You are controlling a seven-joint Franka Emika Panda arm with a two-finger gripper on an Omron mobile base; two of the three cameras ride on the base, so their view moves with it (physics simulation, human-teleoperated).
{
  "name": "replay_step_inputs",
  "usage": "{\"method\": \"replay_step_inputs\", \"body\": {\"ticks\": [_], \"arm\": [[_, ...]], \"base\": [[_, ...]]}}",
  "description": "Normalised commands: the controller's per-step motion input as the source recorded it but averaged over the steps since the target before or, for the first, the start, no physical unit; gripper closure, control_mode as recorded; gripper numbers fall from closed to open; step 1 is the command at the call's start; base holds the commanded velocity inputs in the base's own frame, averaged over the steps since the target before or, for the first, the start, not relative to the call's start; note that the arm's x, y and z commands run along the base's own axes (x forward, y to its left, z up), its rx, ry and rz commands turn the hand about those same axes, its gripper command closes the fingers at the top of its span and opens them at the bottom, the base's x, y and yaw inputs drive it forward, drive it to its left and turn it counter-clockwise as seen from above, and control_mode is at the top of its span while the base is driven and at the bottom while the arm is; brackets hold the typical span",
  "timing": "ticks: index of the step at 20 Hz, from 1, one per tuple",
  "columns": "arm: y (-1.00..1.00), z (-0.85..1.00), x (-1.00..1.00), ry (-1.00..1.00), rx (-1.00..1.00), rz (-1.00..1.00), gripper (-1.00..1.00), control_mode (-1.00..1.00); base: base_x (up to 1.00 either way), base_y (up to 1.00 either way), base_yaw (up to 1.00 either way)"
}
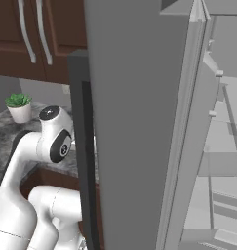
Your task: Place the liquor on the top shelf of the fridge to keep it out of children's reach, and place the mushroom and garlic on lower shelves for easy access.
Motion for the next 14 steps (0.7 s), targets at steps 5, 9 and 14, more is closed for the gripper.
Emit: {"method": "replay_step_inputs", "body": {"ticks": [5,9,14], "arm": [[-0.1,-0.56,0.55,0.02,0.0,0.1,-1.0,-1.0],[-0.09,-0.34,0.52,0.0,0.0,0.04,-1.0,-1.0],[-0.08,-0.23,0.58,0.0,0.0,0.01,-1.0,-1.0]], "base": [[0.0,0.0,0.0],[0.0,0.0,0.0],[0.0,0.0,0.0]]}}
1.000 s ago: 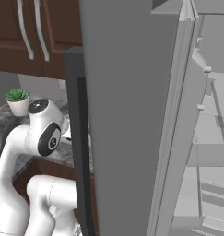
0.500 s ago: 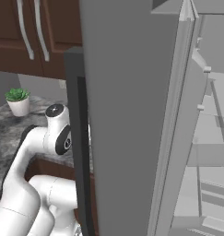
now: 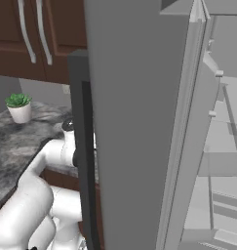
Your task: Place the liquor on the top shelf of the fridge to keep it out of children's reach, and place the mushroom and garlic on lower shelves for easy access.
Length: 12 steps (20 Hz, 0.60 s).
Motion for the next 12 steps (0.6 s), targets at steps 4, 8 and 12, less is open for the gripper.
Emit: {"method": "replay_step_inputs", "body": {"ticks": [4,8,12], "arm": [[-0.06,-0.21,0.62,0.0,0.0,0.01,-1.0,-1.0],[-0.09,-0.2,0.6,0.01,0.0,0.01,-1.0,-1.0],[-0.07,-0.23,0.58,0.04,0.0,0.01,-1.0,-1.0]], "base": [[0.0,0.0,0.0],[0.0,0.0,0.0],[0.0,0.0,0.0]]}}
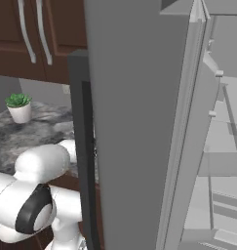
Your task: Place the liquor on the top shelf of the fridge to keep it out of children's reach, and place the mushroom and garlic on lower shelves for easy access.
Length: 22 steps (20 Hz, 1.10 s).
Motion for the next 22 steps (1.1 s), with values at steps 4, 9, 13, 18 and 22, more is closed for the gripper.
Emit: {"method": "replay_step_inputs", "body": {"ticks": [4,9,13,18,22], "arm": [[-0.06,-0.29,0.55,0.08,0.0,0.01,-1.0,-1.0],[-0.07,-0.35,0.54,0.1,0.0,0.0,-1.0,-1.0],[-0.06,-0.42,0.5,0.1,0.0,0.0,-1.0,-1.0],[-0.01,-0.47,0.52,0.09,0.0,0.0,-1.0,-1.0],[0.0,-0.41,0.53,0.08,0.0,0.0,1.0,-1.0]], "base": [[0.0,0.0,0.0],[0.0,0.0,0.0],[0.0,0.0,0.0],[0.0,0.0,0.0],[0.0,0.0,0.0]]}}
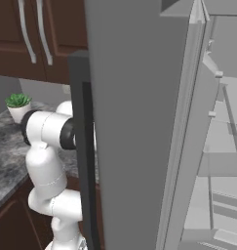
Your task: Place the liquor on the top shelf of the fridge to keep it out of children's reach, and place the mushroom and garlic on lower shelves for easy access.
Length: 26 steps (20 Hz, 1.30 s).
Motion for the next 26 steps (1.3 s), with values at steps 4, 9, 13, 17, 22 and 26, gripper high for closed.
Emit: {"method": "replay_step_inputs", "body": {"ticks": [4,9,13,17,22,26], "arm": [[0.0,-0.56,0.18,0.17,-0.01,0.0,1.0,-1.0],[0.0,-0.28,-0.62,0.06,0.0,0.08,1.0,-1.0],[0.23,0.39,-1.0,-0.12,-0.06,0.24,1.0,-1.0],[0.39,1.0,-1.0,-0.16,-0.15,0.28,1.0,-1.0],[0.32,1.0,-1.0,-0.07,-0.08,0.13,1.0,-1.0],[0.14,1.0,-1.0,0.0,0.04,0.0,1.0,-1.0]], "base": [[0.0,0.0,0.0],[0.0,0.0,0.0],[0.0,0.0,0.0],[0.0,0.0,0.0],[0.0,0.0,0.0],[0.0,0.0,0.0]]}}
